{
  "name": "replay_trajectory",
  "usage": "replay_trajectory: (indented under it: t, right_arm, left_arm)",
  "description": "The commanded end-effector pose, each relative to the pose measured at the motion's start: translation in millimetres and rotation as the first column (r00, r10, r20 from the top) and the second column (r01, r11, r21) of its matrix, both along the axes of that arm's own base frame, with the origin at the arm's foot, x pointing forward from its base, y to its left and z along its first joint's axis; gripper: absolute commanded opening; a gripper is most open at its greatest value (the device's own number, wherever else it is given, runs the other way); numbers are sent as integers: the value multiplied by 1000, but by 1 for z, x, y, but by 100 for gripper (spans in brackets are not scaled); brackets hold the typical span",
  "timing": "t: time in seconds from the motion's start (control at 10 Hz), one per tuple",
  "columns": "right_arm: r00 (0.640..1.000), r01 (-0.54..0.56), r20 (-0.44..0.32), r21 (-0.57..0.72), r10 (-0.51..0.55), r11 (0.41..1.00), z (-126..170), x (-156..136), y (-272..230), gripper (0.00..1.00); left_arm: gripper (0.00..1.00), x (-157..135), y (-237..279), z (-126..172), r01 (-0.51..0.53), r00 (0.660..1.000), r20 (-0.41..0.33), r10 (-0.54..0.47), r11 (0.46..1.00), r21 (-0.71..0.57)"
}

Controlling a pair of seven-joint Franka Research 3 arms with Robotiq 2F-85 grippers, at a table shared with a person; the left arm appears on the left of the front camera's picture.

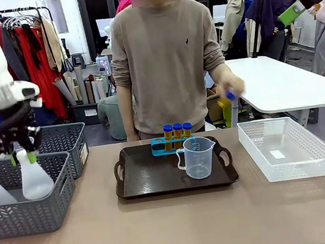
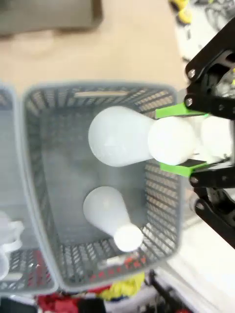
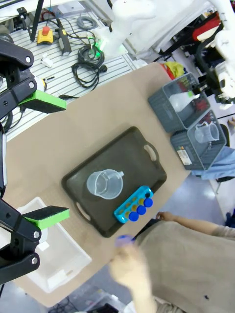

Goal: Prepare the laboratory tools.
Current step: Pick up one Small flask and place it on the Handle tray.

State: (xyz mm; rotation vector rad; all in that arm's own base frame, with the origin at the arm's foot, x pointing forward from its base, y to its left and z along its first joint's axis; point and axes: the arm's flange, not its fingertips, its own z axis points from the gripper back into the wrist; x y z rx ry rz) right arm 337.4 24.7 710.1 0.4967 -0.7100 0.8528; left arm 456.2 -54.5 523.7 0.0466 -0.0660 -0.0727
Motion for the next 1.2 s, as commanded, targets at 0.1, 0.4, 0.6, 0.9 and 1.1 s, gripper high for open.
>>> replay_trajectory:
  t: [0.1,0.4,0.6,0.9,1.1]
  right_arm:
    - [1000,-12,8,18,12,1000,1,1,1,100]
    - [1000,-12,8,18,12,1000,1,1,1,100]
    - [1000,-12,8,18,12,1000,1,1,1,100]
    - [1000,-12,8,18,12,1000,1,1,1,100]
    - [1000,-12,8,18,12,1000,1,1,1,100]
  left_arm:
    - [0,-2,-18,98,157,987,-16,-157,987,22]
    - [0,-7,-50,203,344,938,23,-347,936,77]
    - [0,-8,-62,260,454,888,46,-457,888,74]
    - [0,-15,-81,315,583,806,105,-582,812,32]
    - [0,-20,-83,333,618,778,143,-612,786,6]
